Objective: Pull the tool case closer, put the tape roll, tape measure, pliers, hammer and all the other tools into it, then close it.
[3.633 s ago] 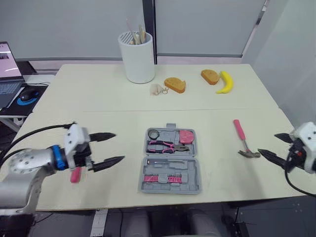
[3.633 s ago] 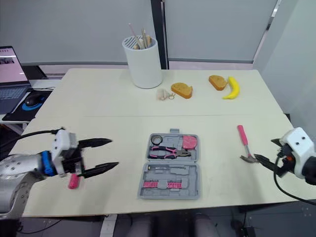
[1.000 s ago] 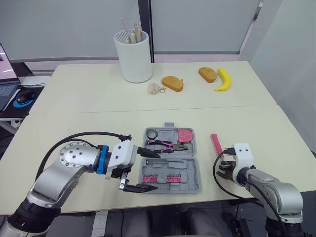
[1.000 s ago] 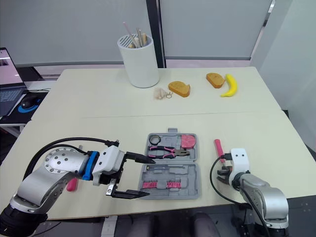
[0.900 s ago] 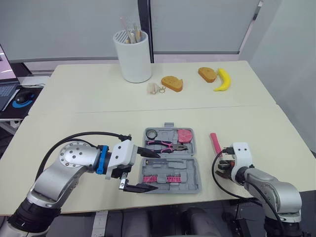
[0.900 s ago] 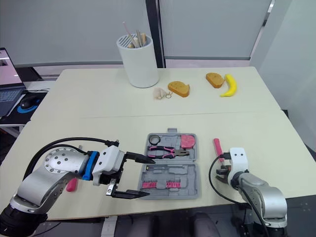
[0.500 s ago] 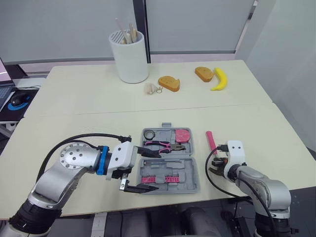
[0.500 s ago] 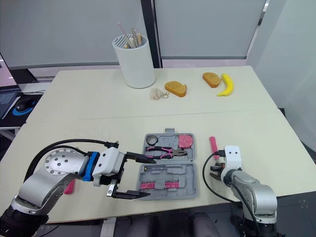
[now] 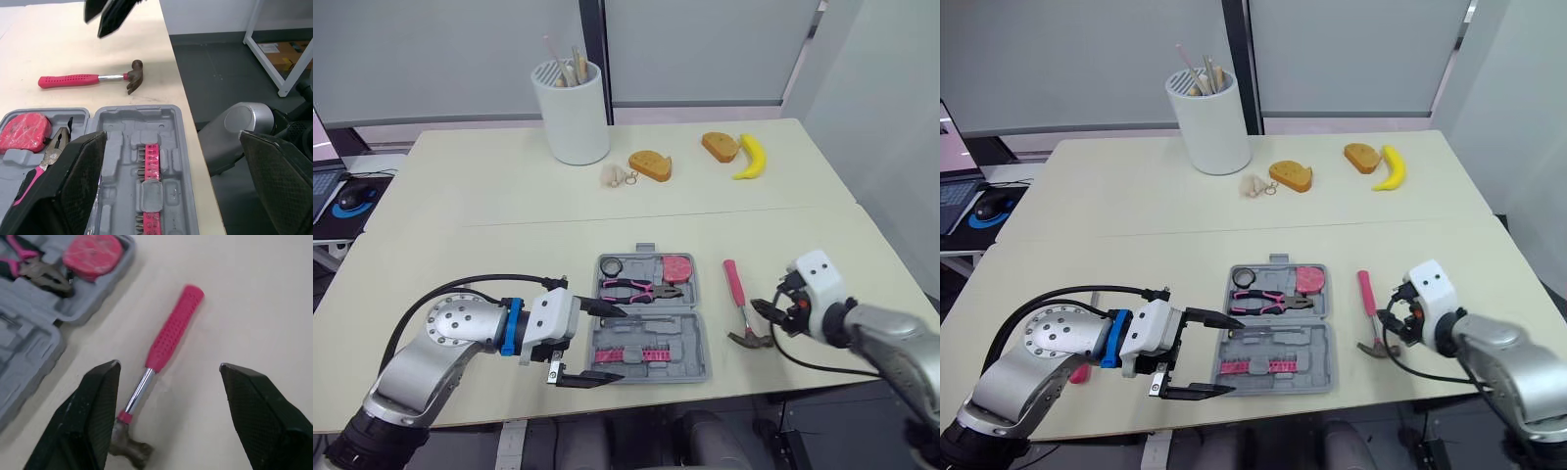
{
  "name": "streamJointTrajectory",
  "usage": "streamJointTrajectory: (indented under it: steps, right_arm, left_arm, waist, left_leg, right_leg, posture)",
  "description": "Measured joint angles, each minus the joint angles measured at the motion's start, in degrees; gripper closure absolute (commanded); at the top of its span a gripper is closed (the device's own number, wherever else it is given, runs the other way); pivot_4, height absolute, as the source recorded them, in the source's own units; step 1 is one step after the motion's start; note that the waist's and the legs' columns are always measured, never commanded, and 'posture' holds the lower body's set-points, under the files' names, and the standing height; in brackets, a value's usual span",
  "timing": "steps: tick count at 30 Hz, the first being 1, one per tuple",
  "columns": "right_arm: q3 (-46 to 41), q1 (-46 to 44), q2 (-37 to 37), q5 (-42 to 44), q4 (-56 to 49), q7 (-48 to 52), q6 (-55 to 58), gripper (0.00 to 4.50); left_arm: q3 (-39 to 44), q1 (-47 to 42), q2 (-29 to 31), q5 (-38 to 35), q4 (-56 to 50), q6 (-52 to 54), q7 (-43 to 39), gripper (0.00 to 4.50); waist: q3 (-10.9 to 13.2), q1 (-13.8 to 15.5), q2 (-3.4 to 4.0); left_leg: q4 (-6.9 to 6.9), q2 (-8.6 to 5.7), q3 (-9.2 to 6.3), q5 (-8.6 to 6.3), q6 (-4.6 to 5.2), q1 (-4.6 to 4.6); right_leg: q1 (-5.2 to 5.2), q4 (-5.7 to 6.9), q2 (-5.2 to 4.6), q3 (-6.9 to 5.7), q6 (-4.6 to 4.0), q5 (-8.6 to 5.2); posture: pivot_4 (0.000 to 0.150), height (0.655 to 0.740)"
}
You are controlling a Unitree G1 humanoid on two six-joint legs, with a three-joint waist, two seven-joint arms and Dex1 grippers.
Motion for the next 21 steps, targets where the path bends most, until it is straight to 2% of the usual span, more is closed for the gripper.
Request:
streamJointTrajectory:
  steps: [3,5,6,9,12,17,21]
  right_arm:
    - [9.62,-4.70,-9.00,-7.51,7.66,13.46,-21.87,1.17]
    - [14.48,-7.54,-10.93,-12.47,12.87,19.36,-33.41,1.17]
    - [19.50,-12.11,-11.52,-17.10,18.06,23.70,-43.10,1.17]
    - [29.87,-24.71,-11.03,-30.06,31.80,32.09,-67.10,1.17]
    - [36.85,-34.26,-6.69,-38.03,43.35,36.70,-83.86,1.17]
    - [45.24,-41.52,1.33,-44.97,56.65,40.08,-101.74,1.17]
    - [47.62,-44.75,5.62,-47.99,63.63,40.04,-107.45,1.17]
  left_arm:
    - [0.16,0.02,0.00,0.01,-0.18,0.08,0.28,0.00]
    - [0.35,0.10,0.00,0.01,-0.28,0.14,0.44,0.00]
    - [0.40,0.13,0.01,0.07,-0.32,0.30,0.80,0.00]
    - [-0.05,-0.43,-0.17,0.20,-1.70,0.67,1.64,0.00]
    - [-0.89,-0.59,-0.60,0.64,-2.10,1.44,2.71,0.00]
    - [-2.19,-1.00,-1.65,1.57,-3.04,2.39,4.80,0.00]
    - [-2.55,0.06,-1.75,2.47,-4.41,2.58,6.43,0.00]
  waist:
    - [0.01,0.02,-0.02]
    - [0.02,0.12,-0.04]
    - [0.05,-0.06,0.00]
    - [0.14,-0.20,0.09]
    - [0.14,-0.02,0.08]
    - [0.16,0.25,0.08]
    - [0.16,0.25,0.08]
  left_leg:
    - [0.00,0.01,-0.05,0.00,0.00,0.01]
    - [0.00,0.04,-0.06,0.00,0.00,0.00]
    - [0.04,0.04,0.02,0.00,0.00,0.04]
    - [0.06,0.08,0.11,0.00,0.00,0.07]
    - [0.07,0.10,0.09,0.01,-0.01,0.05]
    - [0.07,0.12,0.04,0.01,-0.02,0.00]
    - [0.08,0.06,0.06,0.01,-0.02,0.02]
  right_leg:
    - [-0.01,-0.01,0.15,-0.03,-0.04,-0.03]
    - [-0.02,0.00,0.16,-0.04,-0.09,-0.04]
    - [-0.02,0.02,0.16,0.02,-0.10,-0.03]
    - [-0.04,0.03,0.10,0.06,-0.10,0.02]
    - [-0.04,0.03,0.10,0.06,-0.38,0.17]
    - [-0.05,0.09,0.01,0.01,-0.45,0.17]
    - [-0.01,0.10,-0.32,0.00,-0.46,0.18]
  posture:
    - [0.150,0.7303]
    - [0.150,0.7303]
    - [0.150,0.7303]
    - [0.150,0.7303]
    - [0.150,0.7303]
    - [0.150,0.7303]
    - [0.150,0.7303]
